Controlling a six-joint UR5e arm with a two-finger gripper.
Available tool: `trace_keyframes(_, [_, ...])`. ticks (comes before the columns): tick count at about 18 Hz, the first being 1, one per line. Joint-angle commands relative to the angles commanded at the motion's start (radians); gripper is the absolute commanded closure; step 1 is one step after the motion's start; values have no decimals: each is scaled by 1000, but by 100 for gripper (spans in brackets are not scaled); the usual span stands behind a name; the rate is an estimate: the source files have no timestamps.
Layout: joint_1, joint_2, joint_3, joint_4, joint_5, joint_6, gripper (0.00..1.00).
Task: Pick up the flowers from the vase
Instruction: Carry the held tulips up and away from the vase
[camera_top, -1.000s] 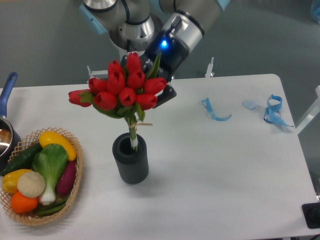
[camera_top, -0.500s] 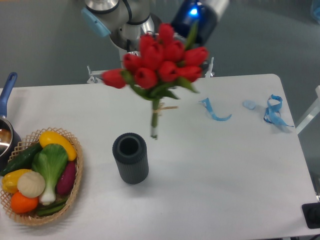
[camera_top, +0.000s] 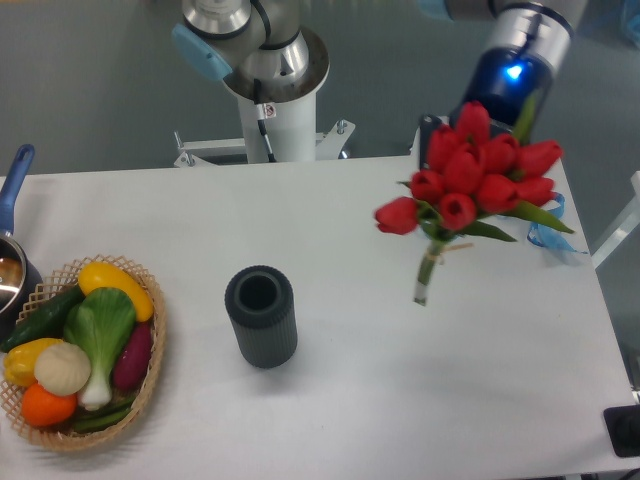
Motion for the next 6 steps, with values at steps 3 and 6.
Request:
trace_keyframes(3, [0,2,-2,-2,-2,-11,62])
trace_keyframes(6, [2,5,-2,-6,-2,-14,62])
